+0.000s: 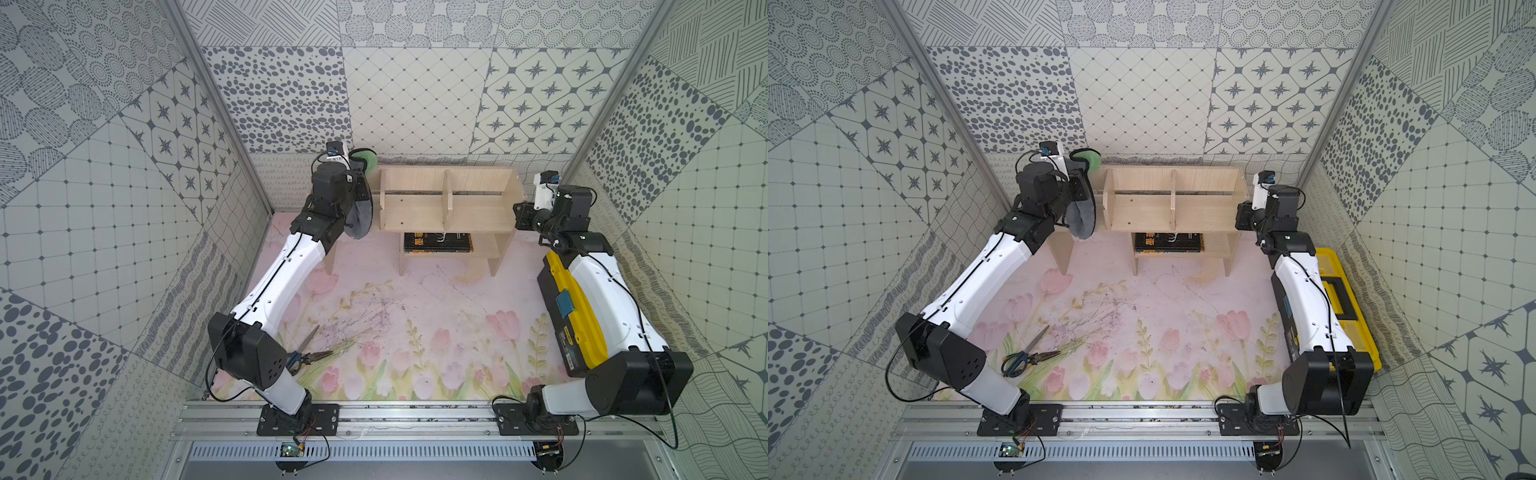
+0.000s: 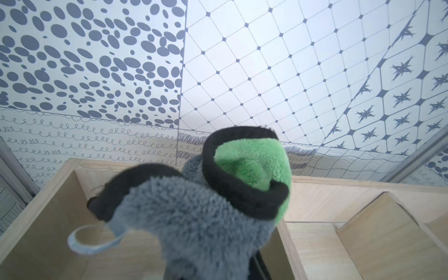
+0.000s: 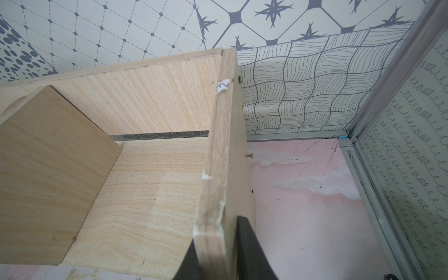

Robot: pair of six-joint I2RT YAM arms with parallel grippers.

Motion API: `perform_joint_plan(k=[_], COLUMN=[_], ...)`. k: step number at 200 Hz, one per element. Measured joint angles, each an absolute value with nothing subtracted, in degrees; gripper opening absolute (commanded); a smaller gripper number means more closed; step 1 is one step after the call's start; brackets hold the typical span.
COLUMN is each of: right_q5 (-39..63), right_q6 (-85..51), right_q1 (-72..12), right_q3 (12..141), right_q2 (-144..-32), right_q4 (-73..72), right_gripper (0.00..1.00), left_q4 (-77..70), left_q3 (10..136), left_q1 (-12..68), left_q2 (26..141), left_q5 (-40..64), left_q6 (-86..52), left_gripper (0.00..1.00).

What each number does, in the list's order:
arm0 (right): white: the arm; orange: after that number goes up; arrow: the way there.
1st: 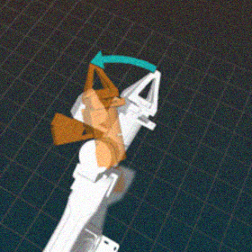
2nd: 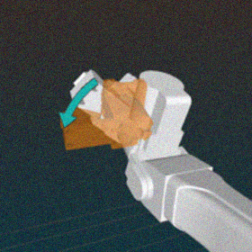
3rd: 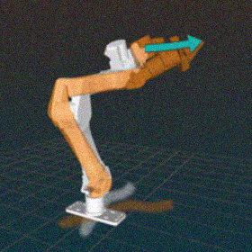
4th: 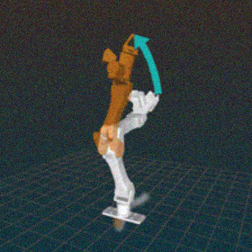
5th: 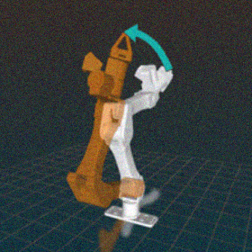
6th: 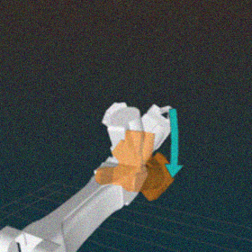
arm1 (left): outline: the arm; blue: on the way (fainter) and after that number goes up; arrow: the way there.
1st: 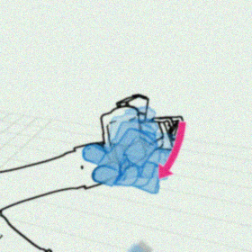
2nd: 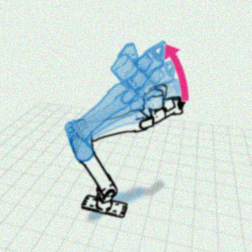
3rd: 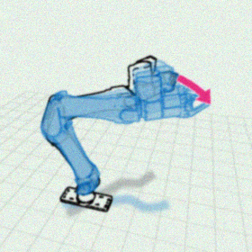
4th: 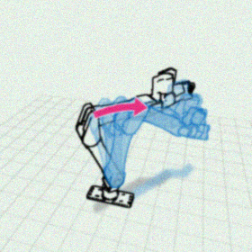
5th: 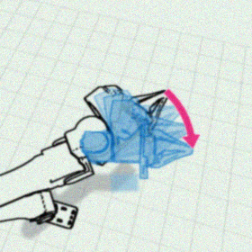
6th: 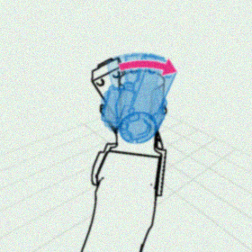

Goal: Wipe the bookshelf clean with a cloth
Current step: Wipe the dust from the shelf.

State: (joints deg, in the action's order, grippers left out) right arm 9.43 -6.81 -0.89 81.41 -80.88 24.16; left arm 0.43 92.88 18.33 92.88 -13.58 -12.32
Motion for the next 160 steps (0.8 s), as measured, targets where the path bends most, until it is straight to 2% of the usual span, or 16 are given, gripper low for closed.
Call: perform_joint_plan(k=[39,71,160], right_q5=[9.5,9.5,9.5], right_q6=[-6.8,-6.8,-6.8], right_q1=[-0.9,-0.9,-1.0], right_q3=[80.5,80.4,80.1], right_q2=[-80.5,-80.5,-80.2], right_q4=[23.1,22.9,22.9], right_gripper=[0.00,0.00,0.00], left_q4=[-12.5,-15.2,7.9], left_q3=[78.8,72.9,72.5], left_q1=[18.3,18.3,19.3], left_q2=[91.8,90.6,83.8], left_q5=[-13.6,-13.6,-15.4], left_q6=[-12.9,-13.0,-15.7], left_gripper=[0.00,0.00,0.00])
